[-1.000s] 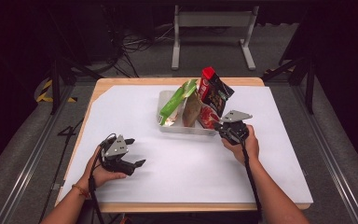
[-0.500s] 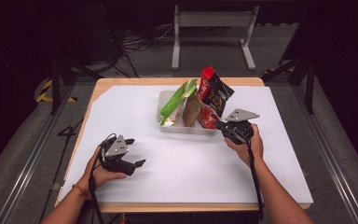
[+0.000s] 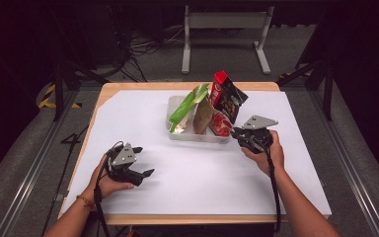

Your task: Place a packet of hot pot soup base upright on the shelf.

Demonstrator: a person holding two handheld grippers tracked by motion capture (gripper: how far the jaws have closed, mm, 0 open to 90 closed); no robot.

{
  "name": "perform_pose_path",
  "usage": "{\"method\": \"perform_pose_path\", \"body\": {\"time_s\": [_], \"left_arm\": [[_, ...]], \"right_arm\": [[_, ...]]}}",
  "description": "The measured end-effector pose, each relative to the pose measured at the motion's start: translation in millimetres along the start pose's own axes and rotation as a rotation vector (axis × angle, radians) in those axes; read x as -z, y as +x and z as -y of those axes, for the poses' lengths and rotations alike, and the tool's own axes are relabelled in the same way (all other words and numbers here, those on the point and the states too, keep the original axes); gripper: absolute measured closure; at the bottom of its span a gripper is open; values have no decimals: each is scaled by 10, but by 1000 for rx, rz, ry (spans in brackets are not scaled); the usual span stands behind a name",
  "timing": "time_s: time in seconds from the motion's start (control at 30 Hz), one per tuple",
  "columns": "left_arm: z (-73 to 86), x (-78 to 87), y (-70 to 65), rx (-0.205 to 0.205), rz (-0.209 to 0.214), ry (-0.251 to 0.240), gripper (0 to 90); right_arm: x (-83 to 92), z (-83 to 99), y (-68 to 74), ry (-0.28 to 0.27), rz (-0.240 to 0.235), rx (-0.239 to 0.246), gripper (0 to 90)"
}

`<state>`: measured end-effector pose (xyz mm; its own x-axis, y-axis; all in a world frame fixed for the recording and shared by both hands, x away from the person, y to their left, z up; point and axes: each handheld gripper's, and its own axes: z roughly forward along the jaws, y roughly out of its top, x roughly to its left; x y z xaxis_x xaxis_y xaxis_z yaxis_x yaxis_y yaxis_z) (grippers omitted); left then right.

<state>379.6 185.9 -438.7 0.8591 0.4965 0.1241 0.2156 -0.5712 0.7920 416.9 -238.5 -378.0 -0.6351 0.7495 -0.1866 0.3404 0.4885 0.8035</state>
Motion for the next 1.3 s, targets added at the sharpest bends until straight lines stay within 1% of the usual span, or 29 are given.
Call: {"method": "perform_pose_path", "body": {"time_s": [0.2, 0.27, 0.33, 0.5, 0.57, 0.73, 0.83, 0.87, 0.93, 1.03, 1.17, 1.3], "left_arm": [[-10, -9, -17, -14, -6, 9, 148], [-8, -13, -15, -16, -6, 13, 149], [-8, -14, -17, -14, -6, 12, 149], [-7, -8, -16, -12, -6, 10, 149], [-7, -9, -17, -12, -7, 10, 149], [-9, -11, -21, -14, -6, 10, 148], [-8, -11, -18, -16, -6, 11, 147], [-8, -12, -17, -17, -6, 11, 148], [-8, -11, -18, -16, -6, 11, 148], [-8, -12, -20, -17, -3, 13, 147], [-5, -18, -25, -11, 1, 16, 146], [-5, -21, -22, -17, 0, 19, 146]], "right_arm": [[119, 10, -27, -25, -24, 5, 723], [146, 11, -30, -26, -32, 14, 689], [159, 12, -26, -28, -39, 19, 686], [204, 33, -8, -21, -39, 42, 642], [220, 47, -3, -21, -47, 49, 626], [259, 81, 19, -4, -43, 73, 562], [280, 103, 28, -11, -55, 89, 507], [283, 109, 31, -4, -49, 94, 497], [284, 119, 34, 1, -42, 96, 480], [288, 163, 36, 7, -37, 106, 406], [302, 216, 32, 7, -38, 119, 344], [307, 264, 25, 11, -42, 123, 286]]}}
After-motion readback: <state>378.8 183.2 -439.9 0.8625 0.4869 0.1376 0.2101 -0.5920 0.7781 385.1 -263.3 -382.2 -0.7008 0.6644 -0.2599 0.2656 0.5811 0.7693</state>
